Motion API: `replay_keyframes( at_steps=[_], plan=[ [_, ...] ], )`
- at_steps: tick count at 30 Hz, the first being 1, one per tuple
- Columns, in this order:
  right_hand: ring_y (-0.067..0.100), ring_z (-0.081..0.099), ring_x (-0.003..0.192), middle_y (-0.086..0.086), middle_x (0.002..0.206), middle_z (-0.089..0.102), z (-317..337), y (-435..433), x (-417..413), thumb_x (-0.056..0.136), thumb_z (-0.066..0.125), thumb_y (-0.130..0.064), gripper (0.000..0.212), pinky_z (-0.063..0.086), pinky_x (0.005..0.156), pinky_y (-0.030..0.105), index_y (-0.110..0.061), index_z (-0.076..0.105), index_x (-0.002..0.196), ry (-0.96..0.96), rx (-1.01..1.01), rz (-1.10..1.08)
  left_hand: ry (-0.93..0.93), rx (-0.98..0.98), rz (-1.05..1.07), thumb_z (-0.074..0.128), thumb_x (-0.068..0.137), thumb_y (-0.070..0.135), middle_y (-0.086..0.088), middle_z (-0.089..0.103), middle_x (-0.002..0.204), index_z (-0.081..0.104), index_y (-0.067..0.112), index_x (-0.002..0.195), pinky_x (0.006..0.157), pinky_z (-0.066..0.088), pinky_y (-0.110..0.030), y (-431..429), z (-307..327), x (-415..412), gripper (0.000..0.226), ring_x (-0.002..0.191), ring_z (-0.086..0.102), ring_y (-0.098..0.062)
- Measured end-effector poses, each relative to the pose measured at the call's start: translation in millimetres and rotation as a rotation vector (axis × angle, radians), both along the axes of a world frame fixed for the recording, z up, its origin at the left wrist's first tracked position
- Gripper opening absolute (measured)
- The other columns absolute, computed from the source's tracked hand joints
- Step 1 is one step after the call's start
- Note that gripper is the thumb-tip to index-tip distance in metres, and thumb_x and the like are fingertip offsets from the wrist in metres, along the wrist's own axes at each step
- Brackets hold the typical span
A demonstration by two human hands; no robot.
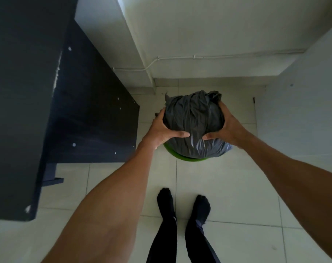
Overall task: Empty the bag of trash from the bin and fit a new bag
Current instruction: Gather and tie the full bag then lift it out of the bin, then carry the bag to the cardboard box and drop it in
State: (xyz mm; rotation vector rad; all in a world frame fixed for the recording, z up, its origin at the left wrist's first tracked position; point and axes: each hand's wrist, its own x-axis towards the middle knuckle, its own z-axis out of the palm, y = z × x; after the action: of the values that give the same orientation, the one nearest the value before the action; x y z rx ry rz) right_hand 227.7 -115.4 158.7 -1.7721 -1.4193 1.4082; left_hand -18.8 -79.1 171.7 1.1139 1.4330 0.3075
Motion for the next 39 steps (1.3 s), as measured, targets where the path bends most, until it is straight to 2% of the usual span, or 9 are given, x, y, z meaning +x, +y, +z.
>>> replay_keyframes(
  at_steps=[6, 10, 15, 17, 22, 24, 31, 35, 39],
  plan=[
    [0.019, 0.046, 0.129, 0.001, 0.146, 0.044, 98.0, -16.2, 5.2, 0.061, 0.091, -0.014, 0.116, 0.041, 0.105, 0.032, -0.024, 0.023, 0.155, 0.041, -0.038, -0.071, 0.098, -0.005, -0.133, 0.100, 0.032, 0.037, 0.000, 0.041, 0.150, 0.024, 0.031, 0.152, 0.112, 0.037, -0.051, -15.1, 92.0, 11.2, 0.141, 0.138, 0.040, -0.024],
    [0.012, 0.045, 0.124, 0.000, 0.141, 0.046, 168.3, -30.2, 3.4, 0.069, 0.087, -0.012, 0.105, 0.038, 0.098, 0.022, -0.023, 0.025, 0.154, 0.025, -0.018, -0.107, 0.173, 0.077, -0.149, 0.094, 0.018, 0.061, -0.002, 0.041, 0.148, 0.026, 0.034, 0.150, 0.108, 0.041, -0.052, -18.1, 147.9, 12.9, 0.151, 0.137, 0.040, -0.025],
    [0.020, 0.047, 0.130, 0.003, 0.148, 0.045, 256.0, -30.2, -6.3, 0.069, 0.087, -0.026, 0.104, 0.040, 0.110, 0.041, -0.029, 0.026, 0.153, -0.007, 0.027, -0.096, 0.176, 0.175, -0.130, 0.094, 0.022, 0.057, -0.004, 0.042, 0.151, 0.026, 0.028, 0.153, 0.110, 0.039, -0.051, -18.7, 238.9, 0.6, 0.151, 0.139, 0.039, -0.027],
    [0.023, 0.044, 0.134, 0.002, 0.150, 0.043, 288.8, -26.4, -15.6, 0.067, 0.089, -0.031, 0.106, 0.038, 0.112, 0.043, -0.031, 0.026, 0.153, -0.044, 0.056, -0.079, 0.178, 0.204, -0.120, 0.095, 0.027, 0.052, -0.006, 0.042, 0.151, 0.026, 0.026, 0.154, 0.111, 0.038, -0.052, -19.6, 274.4, -8.4, 0.146, 0.139, 0.038, -0.028],
    [0.024, 0.045, 0.134, 0.001, 0.150, 0.044, 357.1, -13.3, -41.2, 0.044, 0.084, -0.069, 0.124, 0.040, 0.110, 0.049, -0.039, 0.027, 0.150, -0.101, 0.121, -0.024, 0.165, 0.319, -0.080, 0.097, 0.037, 0.046, -0.007, 0.043, 0.150, 0.024, 0.023, 0.154, 0.111, 0.038, -0.051, -20.8, 347.2, -41.2, 0.139, 0.138, 0.040, -0.030],
    [0.024, 0.045, 0.134, 0.002, 0.150, 0.043, 385.3, -9.5, -59.7, 0.046, 0.086, -0.064, 0.123, 0.041, 0.109, 0.050, -0.036, 0.027, 0.150, -0.100, 0.162, -0.014, 0.156, 0.364, -0.075, 0.097, 0.042, 0.043, -0.008, 0.041, 0.151, 0.022, 0.022, 0.155, 0.112, 0.036, -0.050, -19.2, 373.0, -60.3, 0.136, 0.139, 0.038, -0.030],
    [0.021, 0.047, 0.133, -0.001, 0.148, 0.046, 455.8, 4.7, -177.7, 0.047, 0.086, -0.060, 0.120, 0.042, 0.109, 0.047, -0.038, 0.027, 0.150, -0.104, 0.337, 0.007, 0.148, 0.509, -0.031, 0.096, 0.034, 0.050, -0.008, 0.038, 0.153, 0.022, 0.025, 0.155, 0.114, 0.035, -0.050, -8.1, 438.8, -179.9, 0.144, 0.141, 0.035, -0.029],
    [0.021, 0.047, 0.132, -0.001, 0.147, 0.047, 480.1, 2.6, -289.4, 0.050, 0.089, -0.052, 0.119, 0.042, 0.109, 0.047, -0.037, 0.028, 0.151, -0.070, 0.390, 0.034, 0.197, 0.571, -0.003, 0.097, 0.040, 0.046, -0.010, 0.030, 0.157, 0.018, 0.024, 0.156, 0.114, 0.031, -0.054, -16.5, 466.8, -291.3, 0.143, 0.146, 0.026, -0.032],
    [0.025, 0.048, 0.131, 0.001, 0.146, 0.048, 496.3, 4.5, -422.7, 0.049, 0.086, -0.059, 0.117, 0.043, 0.108, 0.048, -0.047, 0.026, 0.148, -0.090, 0.409, 0.100, 0.244, 0.606, 0.081, 0.097, 0.042, 0.044, -0.010, 0.028, 0.158, 0.018, 0.025, 0.156, 0.115, 0.031, -0.052, -39.9, 492.3, -426.3, 0.140, 0.146, 0.024, -0.031]
  ],
)
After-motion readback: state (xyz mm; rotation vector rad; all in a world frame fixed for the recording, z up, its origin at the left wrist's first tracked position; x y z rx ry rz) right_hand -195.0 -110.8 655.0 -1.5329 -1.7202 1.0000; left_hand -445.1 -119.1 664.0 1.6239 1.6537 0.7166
